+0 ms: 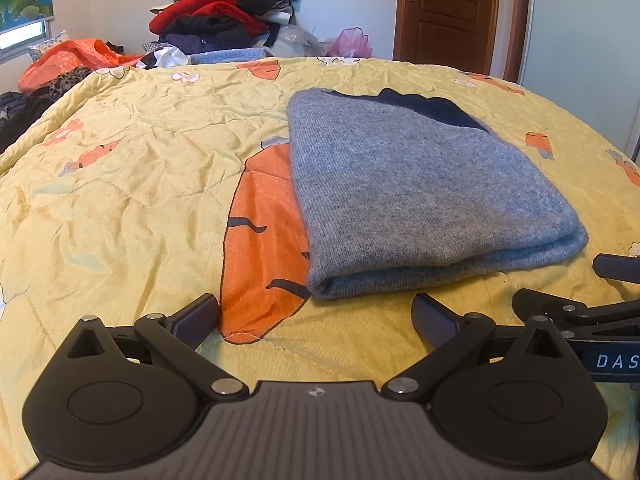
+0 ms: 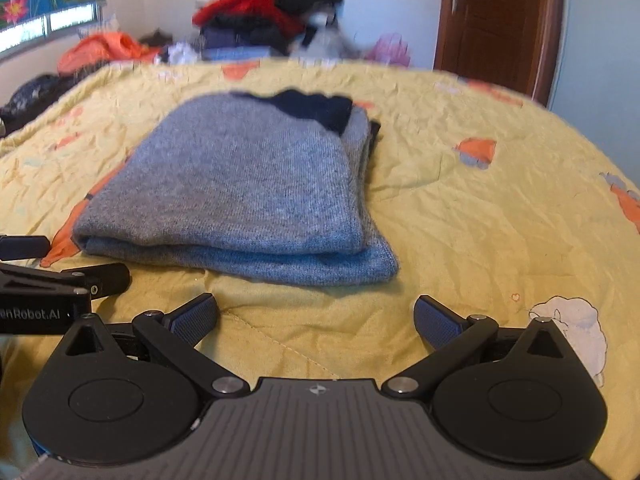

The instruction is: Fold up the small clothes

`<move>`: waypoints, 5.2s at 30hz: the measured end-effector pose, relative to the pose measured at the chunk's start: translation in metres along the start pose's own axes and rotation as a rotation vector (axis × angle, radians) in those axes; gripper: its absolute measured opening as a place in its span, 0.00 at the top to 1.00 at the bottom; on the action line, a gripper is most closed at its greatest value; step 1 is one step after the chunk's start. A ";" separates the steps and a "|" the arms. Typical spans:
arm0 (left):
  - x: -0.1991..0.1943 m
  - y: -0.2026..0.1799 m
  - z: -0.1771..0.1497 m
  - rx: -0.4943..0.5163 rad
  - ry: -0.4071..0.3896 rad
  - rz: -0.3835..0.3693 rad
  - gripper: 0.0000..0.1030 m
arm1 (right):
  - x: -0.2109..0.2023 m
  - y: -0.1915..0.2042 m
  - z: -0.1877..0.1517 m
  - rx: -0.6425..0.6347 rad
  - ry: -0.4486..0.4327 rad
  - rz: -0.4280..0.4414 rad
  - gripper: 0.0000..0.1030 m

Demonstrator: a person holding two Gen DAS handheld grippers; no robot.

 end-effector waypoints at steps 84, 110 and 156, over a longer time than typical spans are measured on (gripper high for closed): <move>0.001 -0.001 0.000 -0.002 -0.002 -0.001 0.00 | 0.006 -0.005 0.002 0.063 0.006 -0.074 0.00; 0.001 -0.001 0.000 -0.001 -0.002 -0.002 0.00 | 0.006 -0.006 0.002 0.063 0.006 -0.074 0.00; 0.001 -0.001 0.000 -0.001 -0.002 -0.003 0.00 | 0.006 -0.006 0.002 0.063 0.006 -0.074 0.00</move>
Point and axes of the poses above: each gripper's, at about its wrist camera, not at the fingertips, and x roughly the way its jaws point, y to its left, z to its top, the point moved 10 cm from there along x, roughly the way its jaws point, and after that the axes turned 11 degrees about -z, right-handed, at the moved point
